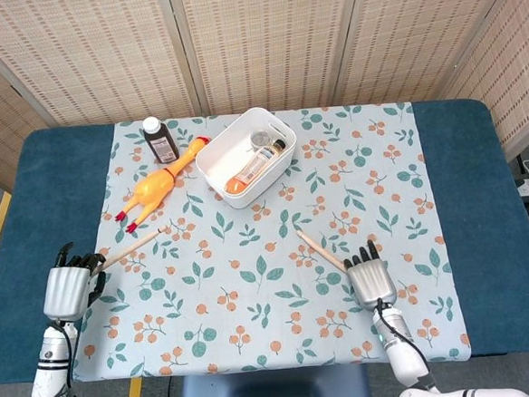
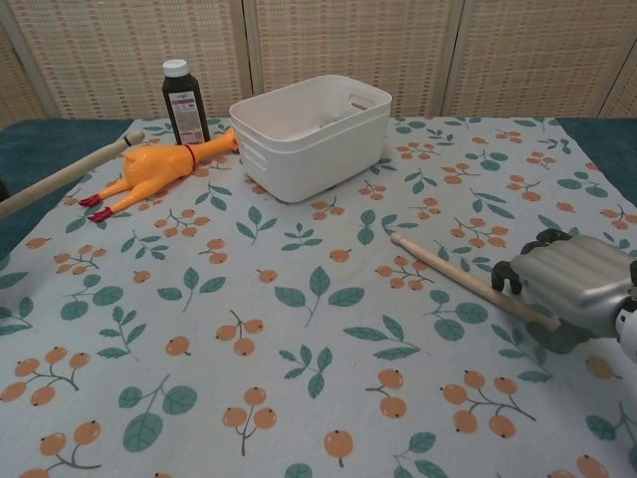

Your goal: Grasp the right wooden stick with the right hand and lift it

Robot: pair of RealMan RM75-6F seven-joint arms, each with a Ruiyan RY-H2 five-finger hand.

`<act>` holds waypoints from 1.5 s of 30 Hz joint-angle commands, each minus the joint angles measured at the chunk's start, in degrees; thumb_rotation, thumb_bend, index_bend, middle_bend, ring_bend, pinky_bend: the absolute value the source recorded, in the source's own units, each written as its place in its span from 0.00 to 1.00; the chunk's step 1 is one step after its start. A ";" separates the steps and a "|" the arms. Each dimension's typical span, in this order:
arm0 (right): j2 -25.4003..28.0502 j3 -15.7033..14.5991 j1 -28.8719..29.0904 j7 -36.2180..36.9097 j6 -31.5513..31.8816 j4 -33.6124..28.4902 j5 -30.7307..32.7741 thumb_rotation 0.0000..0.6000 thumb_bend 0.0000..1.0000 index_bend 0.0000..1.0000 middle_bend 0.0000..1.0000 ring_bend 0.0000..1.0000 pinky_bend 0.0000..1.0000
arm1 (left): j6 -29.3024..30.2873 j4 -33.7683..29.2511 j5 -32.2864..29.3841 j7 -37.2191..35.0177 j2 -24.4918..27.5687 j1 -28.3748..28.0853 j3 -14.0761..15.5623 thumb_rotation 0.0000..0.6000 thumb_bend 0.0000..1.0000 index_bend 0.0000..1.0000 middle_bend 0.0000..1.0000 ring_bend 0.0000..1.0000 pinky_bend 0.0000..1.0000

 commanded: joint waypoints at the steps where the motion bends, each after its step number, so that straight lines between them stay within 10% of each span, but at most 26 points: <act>1: -0.59 -0.37 0.22 -0.02 0.45 0.69 -0.32 1.00 0.38 0.31 0.33 0.14 0.00 | -0.02 0.07 0.09 -0.01 -0.03 0.00 -0.02 1.00 0.59 0.84 0.88 0.52 0.18; 24: -0.27 -3.51 -0.02 -0.51 2.21 2.87 -4.00 1.00 0.35 0.56 0.52 0.37 0.09 | -0.95 2.34 0.06 1.01 -1.17 0.09 -0.18 1.00 0.59 0.84 0.88 0.52 0.18; 35: -0.35 -4.07 -0.33 2.61 0.39 5.36 -5.35 1.00 0.36 0.97 0.87 0.71 0.25 | -1.55 2.73 -0.26 1.47 -1.40 0.29 -0.24 1.00 0.59 0.84 0.88 0.52 0.18; 45: 2.95 -3.85 -0.92 11.63 0.62 2.90 -12.48 1.00 0.39 1.00 0.95 0.77 0.33 | -1.32 -1.12 -0.36 2.76 1.08 -0.30 -1.28 1.00 0.59 0.84 0.88 0.52 0.19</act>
